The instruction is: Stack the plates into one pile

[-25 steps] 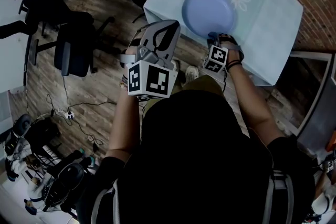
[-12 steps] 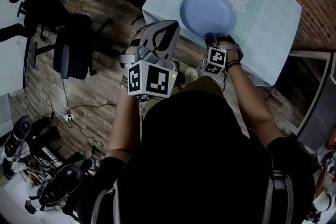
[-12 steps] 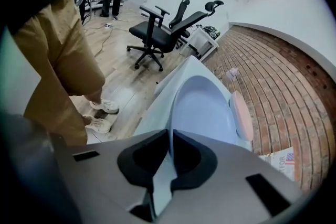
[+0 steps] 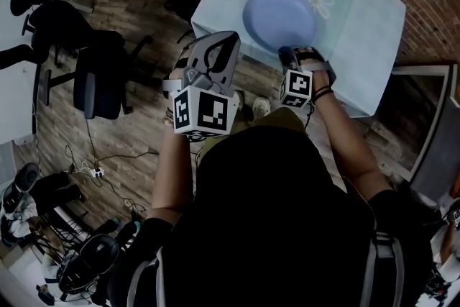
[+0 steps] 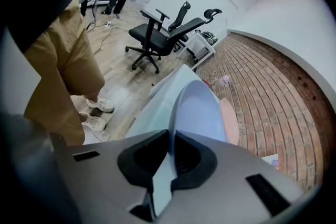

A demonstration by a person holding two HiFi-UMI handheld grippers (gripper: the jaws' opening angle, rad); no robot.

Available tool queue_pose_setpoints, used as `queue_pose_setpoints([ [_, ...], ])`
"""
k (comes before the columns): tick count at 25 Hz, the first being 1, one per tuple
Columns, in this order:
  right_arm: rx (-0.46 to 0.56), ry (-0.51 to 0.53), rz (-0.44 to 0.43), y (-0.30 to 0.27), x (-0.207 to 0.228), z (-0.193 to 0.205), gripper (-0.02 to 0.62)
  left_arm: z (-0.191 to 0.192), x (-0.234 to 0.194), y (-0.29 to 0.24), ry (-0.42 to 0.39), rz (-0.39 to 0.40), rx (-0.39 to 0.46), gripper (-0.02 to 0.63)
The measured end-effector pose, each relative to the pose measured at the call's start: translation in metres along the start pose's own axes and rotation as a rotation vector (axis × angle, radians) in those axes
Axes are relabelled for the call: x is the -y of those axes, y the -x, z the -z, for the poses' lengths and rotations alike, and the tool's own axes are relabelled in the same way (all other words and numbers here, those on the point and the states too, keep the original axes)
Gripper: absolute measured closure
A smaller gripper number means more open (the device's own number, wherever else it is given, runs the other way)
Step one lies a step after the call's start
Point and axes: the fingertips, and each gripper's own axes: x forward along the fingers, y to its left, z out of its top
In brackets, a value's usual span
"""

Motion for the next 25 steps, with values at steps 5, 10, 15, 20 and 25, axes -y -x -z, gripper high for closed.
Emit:
queue_pose_setpoints([
  [5, 0.031, 0.035, 0.062, 0.037, 0.020, -0.011, 0.551, -0.002, 0.001, 0.001, -0.027, 0.004, 0.012, 0.583],
  [10, 0.064, 0.052, 0.154, 0.084, 0.050, -0.021, 0.551, -0.006, 0.002, 0.001, -0.035, 0.003, 0.026, 0.583],
  [15, 0.107, 0.067, 0.213, 0.132, 0.066, -0.039, 0.549, -0.005, -0.002, 0.004, -0.033, 0.004, 0.040, 0.583],
  [20, 0.128, 0.084, 0.262, 0.167, 0.075, -0.058, 0.549, -0.001, -0.010, 0.005, -0.030, 0.007, 0.059, 0.583],
  [25, 0.124, 0.076, 0.295, 0.175, 0.089, -0.069, 0.549, 0.007, -0.020, -0.002, -0.020, 0.024, 0.070, 0.583],
])
